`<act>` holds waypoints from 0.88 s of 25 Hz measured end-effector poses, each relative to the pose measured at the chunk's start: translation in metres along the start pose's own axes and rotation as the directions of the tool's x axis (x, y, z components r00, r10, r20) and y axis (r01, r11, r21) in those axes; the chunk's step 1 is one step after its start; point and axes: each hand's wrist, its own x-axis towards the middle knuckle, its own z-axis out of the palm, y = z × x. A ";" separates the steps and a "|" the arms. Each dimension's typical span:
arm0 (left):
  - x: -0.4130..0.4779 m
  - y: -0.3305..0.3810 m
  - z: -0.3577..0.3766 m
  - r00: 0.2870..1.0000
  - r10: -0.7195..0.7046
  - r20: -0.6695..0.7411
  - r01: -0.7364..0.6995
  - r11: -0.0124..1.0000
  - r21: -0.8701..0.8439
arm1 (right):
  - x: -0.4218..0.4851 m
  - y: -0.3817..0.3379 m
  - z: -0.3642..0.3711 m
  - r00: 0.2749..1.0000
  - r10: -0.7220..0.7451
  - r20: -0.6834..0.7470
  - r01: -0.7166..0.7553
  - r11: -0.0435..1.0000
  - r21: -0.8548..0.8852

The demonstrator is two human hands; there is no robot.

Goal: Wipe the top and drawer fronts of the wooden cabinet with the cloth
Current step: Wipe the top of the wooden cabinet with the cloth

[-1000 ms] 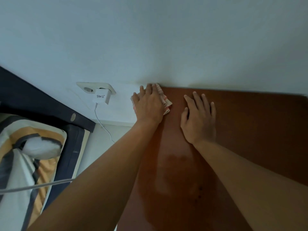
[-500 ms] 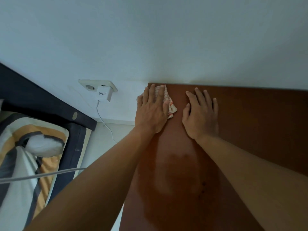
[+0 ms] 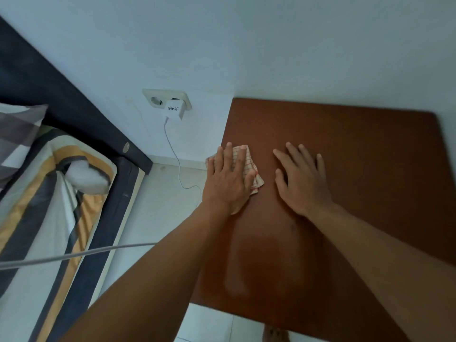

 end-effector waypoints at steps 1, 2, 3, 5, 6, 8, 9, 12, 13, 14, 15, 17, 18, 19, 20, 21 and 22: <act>-0.006 0.002 0.000 1.000 -0.003 0.008 0.003 1.000 0.010 | -0.026 -0.003 0.001 1.000 -0.006 0.006 0.006 1.000 -0.029; -0.016 0.003 0.001 1.000 -0.008 0.017 0.008 1.000 0.018 | -0.047 -0.007 0.002 1.000 -0.007 0.017 0.008 0.999 -0.049; -0.028 0.003 0.003 1.000 -0.009 0.027 0.008 1.000 0.025 | -0.065 -0.013 0.003 1.000 0.001 0.030 0.001 0.998 -0.062; -0.057 -0.002 0.010 0.999 0.003 0.033 -0.004 0.999 0.032 | -0.096 -0.026 0.006 0.998 0.045 0.043 -0.041 0.995 -0.088; -0.072 -0.005 0.013 1.000 0.011 0.029 -0.011 1.000 0.020 | -0.111 -0.032 0.009 0.997 0.072 0.040 -0.068 0.993 -0.096; -0.104 -0.011 0.021 1.000 0.025 0.010 -0.025 1.000 -0.016 | -0.140 -0.044 0.015 0.992 0.123 0.037 -0.119 0.987 -0.111; -0.118 -0.016 0.025 0.999 0.036 0.000 -0.036 0.999 -0.032 | -0.150 -0.049 0.018 0.987 0.154 0.045 -0.148 0.982 -0.115; -0.172 -0.033 0.046 0.995 0.087 -0.050 -0.090 0.993 -0.073 | -0.162 -0.058 0.019 0.968 0.223 0.111 -0.212 0.972 -0.105; -0.191 -0.039 0.053 0.990 0.115 -0.077 -0.120 0.991 -0.065 | -0.162 -0.061 0.017 0.964 0.233 0.127 -0.219 0.969 -0.113; -0.212 -0.045 0.061 0.984 0.152 -0.088 -0.156 0.987 -0.034 | -0.160 -0.063 0.014 0.960 0.240 0.145 -0.223 0.967 -0.121; -0.233 -0.051 0.068 0.973 0.205 -0.107 -0.204 0.979 0.013 | -0.159 -0.066 0.011 0.953 0.251 0.167 -0.230 0.964 -0.132; -0.276 -0.064 0.081 0.940 0.295 -0.173 -0.294 0.955 0.031 | -0.156 -0.073 -0.001 0.927 0.289 0.239 -0.254 0.953 -0.165; -0.301 -0.071 0.087 0.943 0.310 -0.123 -0.312 0.950 0.006 | -0.155 -0.077 -0.007 0.911 0.307 0.274 -0.263 0.946 -0.187; -0.324 -0.079 0.095 0.948 0.317 -0.003 -0.317 0.948 -0.009 | -0.155 -0.080 -0.014 0.899 0.314 0.305 -0.259 0.943 -0.209; -0.348 -0.090 0.106 0.939 0.326 0.108 -0.329 0.944 0.014 | -0.158 -0.083 -0.020 0.894 0.306 0.329 -0.238 0.944 -0.229; -0.368 -0.101 0.114 0.936 0.314 0.162 -0.321 0.947 0.017 | -0.162 -0.084 -0.023 0.895 0.284 0.343 -0.207 0.948 -0.244; -0.382 -0.109 0.120 0.947 0.281 0.155 -0.284 0.959 0.000 | -0.168 -0.084 -0.024 0.901 0.261 0.348 -0.180 0.952 -0.248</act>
